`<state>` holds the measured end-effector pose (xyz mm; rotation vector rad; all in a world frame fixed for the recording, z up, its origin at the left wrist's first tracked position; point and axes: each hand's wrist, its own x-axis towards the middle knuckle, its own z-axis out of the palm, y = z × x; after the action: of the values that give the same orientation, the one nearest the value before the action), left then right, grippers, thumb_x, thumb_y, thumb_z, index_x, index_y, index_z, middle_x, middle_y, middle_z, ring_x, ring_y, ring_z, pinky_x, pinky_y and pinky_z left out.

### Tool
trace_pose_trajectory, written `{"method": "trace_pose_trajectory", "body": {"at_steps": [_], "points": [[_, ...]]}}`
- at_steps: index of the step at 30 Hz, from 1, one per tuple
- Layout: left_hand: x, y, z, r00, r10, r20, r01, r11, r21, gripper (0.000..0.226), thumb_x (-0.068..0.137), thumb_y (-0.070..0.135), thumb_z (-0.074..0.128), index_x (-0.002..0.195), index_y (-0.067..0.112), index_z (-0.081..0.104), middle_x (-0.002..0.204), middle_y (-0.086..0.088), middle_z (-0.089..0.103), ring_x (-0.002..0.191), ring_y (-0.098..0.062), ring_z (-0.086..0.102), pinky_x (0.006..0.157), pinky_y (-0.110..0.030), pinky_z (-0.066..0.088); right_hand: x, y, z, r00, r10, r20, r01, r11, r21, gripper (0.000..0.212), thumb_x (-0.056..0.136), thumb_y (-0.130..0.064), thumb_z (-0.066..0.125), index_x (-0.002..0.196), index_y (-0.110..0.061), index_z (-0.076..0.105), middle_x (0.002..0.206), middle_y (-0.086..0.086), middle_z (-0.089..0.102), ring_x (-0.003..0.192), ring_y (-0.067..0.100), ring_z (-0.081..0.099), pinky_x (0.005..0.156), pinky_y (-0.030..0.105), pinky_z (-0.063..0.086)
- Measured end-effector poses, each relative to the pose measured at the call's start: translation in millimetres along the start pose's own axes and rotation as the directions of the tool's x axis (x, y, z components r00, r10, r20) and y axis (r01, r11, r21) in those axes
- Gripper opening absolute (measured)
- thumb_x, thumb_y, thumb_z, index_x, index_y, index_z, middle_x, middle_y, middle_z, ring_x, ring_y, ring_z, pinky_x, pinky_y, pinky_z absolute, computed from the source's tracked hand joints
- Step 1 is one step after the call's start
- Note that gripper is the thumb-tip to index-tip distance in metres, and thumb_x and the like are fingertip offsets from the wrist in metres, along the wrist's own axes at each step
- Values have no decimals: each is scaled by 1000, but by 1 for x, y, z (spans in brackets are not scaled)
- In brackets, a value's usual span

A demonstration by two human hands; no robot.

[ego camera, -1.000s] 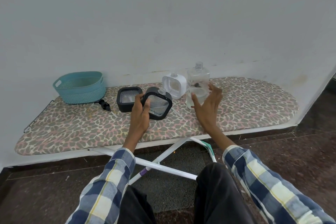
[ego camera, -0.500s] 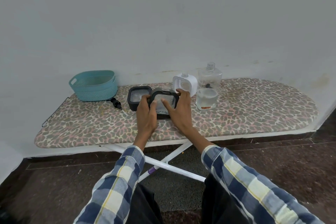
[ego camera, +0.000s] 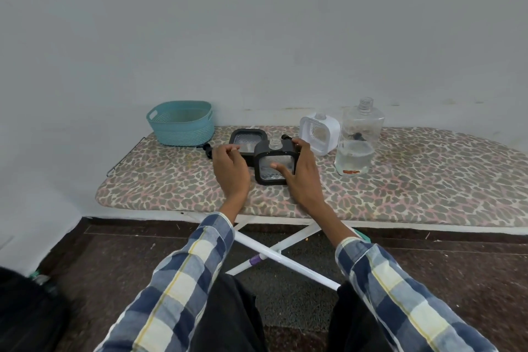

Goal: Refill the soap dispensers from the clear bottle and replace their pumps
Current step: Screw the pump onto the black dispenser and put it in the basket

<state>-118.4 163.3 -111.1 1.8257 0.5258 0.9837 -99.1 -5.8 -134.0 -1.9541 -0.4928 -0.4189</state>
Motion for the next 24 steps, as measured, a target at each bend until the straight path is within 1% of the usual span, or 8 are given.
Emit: {"method": "trace_pose_trajectory", "body": {"at_steps": [3,5,8,10,15,18,22,24], "points": [[21,-4,-15,998,-55,-24,59,983,173,11,104,10,54,110,11,63,119,-5,60,103,-25,61,83,-39,49,0,0,0,1000,3,3,-3,999,33,78,95,-56,74,153,-21,35,155,6,51,141,21,50,116,39,43],[36,-6,-24,993,-116,-12,115,958,262,14,106,15,56,117,7,60,129,-10,58,109,-31,63,86,-42,51,0,0,1,1000,4,-6,-4,998,61,76,94,-52,76,153,-22,37,154,4,53,140,21,52,117,39,44],[56,-8,-32,962,-265,68,213,881,421,47,109,30,58,143,0,47,150,-18,50,128,-42,60,104,-51,51,2,-1,2,1000,-4,1,4,998,57,75,95,-52,75,154,-22,39,153,3,53,140,20,52,118,40,45],[65,-7,-33,942,-325,88,248,847,470,63,106,40,62,150,-2,43,152,-20,54,136,-43,58,111,-52,47,2,0,2,1000,-14,6,14,999,42,75,96,-53,73,155,-23,38,153,1,52,140,19,51,117,37,43],[79,-3,-31,918,-369,144,225,785,578,52,101,44,65,132,2,67,135,-17,71,125,-39,67,103,-46,54,1,-1,2,1000,-12,-1,12,1000,18,74,97,-58,71,156,-27,39,153,-3,51,140,16,50,115,32,40],[80,-4,-31,912,-367,184,187,771,609,50,104,44,60,127,2,71,134,-18,71,124,-40,67,101,-45,54,1,0,1,1000,2,-10,-2,1000,7,74,96,-60,71,155,-29,39,154,-4,52,141,16,50,115,33,39],[79,-6,-32,908,-395,140,281,822,496,57,105,53,57,127,2,71,133,-17,71,123,-39,67,104,-46,54,2,1,1,1000,16,-2,-16,1000,-6,75,96,-61,70,156,-29,38,156,-4,50,143,17,49,116,36,39],[81,-7,-30,904,-409,125,355,881,312,56,106,56,57,104,2,73,113,-17,74,108,-37,71,93,-43,56,2,1,1,1000,15,-2,-15,1000,-1,75,96,-62,70,156,-30,38,156,-4,51,142,17,50,116,35,39]]}}
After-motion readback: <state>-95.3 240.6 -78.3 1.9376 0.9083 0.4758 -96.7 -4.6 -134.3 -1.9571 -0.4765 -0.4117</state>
